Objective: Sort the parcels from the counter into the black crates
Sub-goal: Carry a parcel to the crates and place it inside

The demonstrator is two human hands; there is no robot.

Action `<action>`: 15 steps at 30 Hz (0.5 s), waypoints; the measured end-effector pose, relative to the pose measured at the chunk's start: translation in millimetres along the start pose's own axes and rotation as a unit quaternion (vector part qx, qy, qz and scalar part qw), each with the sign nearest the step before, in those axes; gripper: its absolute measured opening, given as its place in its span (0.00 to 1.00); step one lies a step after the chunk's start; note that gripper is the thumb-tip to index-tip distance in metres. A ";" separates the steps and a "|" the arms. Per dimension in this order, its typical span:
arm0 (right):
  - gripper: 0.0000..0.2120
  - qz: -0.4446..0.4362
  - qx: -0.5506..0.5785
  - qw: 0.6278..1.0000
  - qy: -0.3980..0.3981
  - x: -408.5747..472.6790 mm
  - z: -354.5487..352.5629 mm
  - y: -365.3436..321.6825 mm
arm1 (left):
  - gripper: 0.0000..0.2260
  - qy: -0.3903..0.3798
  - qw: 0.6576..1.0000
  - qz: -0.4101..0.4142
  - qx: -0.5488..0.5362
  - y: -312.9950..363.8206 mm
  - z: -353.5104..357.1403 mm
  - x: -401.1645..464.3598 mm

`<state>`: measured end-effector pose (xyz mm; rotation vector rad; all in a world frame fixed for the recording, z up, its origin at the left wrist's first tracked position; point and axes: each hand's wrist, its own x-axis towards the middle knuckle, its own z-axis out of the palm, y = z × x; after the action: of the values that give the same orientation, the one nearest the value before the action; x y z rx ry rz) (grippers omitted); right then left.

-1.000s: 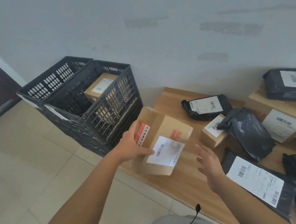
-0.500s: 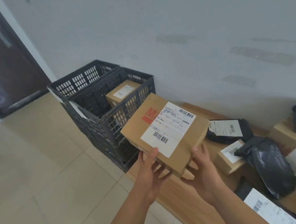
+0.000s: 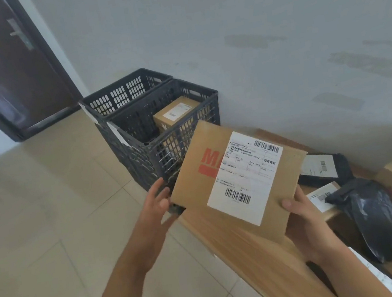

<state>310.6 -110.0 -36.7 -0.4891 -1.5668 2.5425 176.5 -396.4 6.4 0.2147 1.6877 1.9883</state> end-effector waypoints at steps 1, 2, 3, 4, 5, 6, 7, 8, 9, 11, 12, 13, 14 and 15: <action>0.43 0.007 -0.011 1.000 -0.025 -1.1 -0.6 1.9 | 0.52 -0.013 1.000 -0.003 0.019 2.7 -6.1 -5.7; 0.42 0.015 -0.022 0.999 -0.046 -1.8 0.4 4.2 | 0.51 -0.030 0.999 -0.009 0.034 2.9 -11.9 -11.5; 0.42 0.023 -0.033 0.997 -0.065 -2.6 2.9 6.2 | 0.49 -0.044 0.998 -0.014 0.049 1.8 -17.0 -17.5; 0.41 0.029 -0.040 0.995 -0.083 -3.1 7.0 7.5 | 0.45 -0.053 0.996 -0.015 0.064 -0.1 -20.8 -24.1; 0.42 0.034 -0.043 0.994 -0.095 -3.5 11.5 9.2 | 0.41 -0.051 0.996 -0.019 0.074 -3.2 -24.8 -31.2; 0.42 0.038 -0.047 0.993 -0.105 -4.0 16.3 10.9 | 0.40 -0.043 0.996 -0.024 0.076 -5.9 -27.9 -38.8; 0.44 0.042 -0.049 0.991 -0.115 -2.8 20.2 12.7 | 0.40 -0.030 0.997 -0.026 0.072 -8.2 -31.1 -46.3; 0.45 0.047 -0.048 0.990 -0.122 -1.9 24.4 14.5 | 0.41 -0.020 0.997 -0.026 0.067 -10.4 -35.1 -53.4; 0.45 0.050 -0.048 0.989 -0.131 -0.2 28.3 16.4 | 0.42 -0.012 0.998 -0.027 0.063 -12.3 -39.2 -59.5; 0.46 0.054 -0.050 0.987 -0.146 1.9 36.8 18.6 | 0.44 -0.001 0.998 -0.029 0.059 -14.4 -47.9 -69.7; 0.46 0.057 -0.049 0.985 -0.155 2.0 42.6 19.1 | 0.45 0.005 0.998 -0.029 0.057 -14.8 -52.8 -74.0; 0.46 0.059 -0.049 0.983 -0.167 1.7 48.0 19.5 | 0.45 0.010 0.998 -0.029 0.055 -14.8 -57.4 -77.6; 0.47 0.060 -0.055 0.981 -0.174 1.7 53.0 20.6 | 0.44 0.014 0.998 -0.028 0.052 -14.8 -62.0 -80.5; 0.47 0.060 -0.060 0.980 -0.180 1.6 58.5 21.6 | 0.44 0.018 0.998 -0.027 0.049 -14.3 -66.3 -83.5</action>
<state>291.3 -169.1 -31.9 -0.1398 -1.8689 2.7583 222.6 -493.1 -4.1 0.1669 1.7960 1.8824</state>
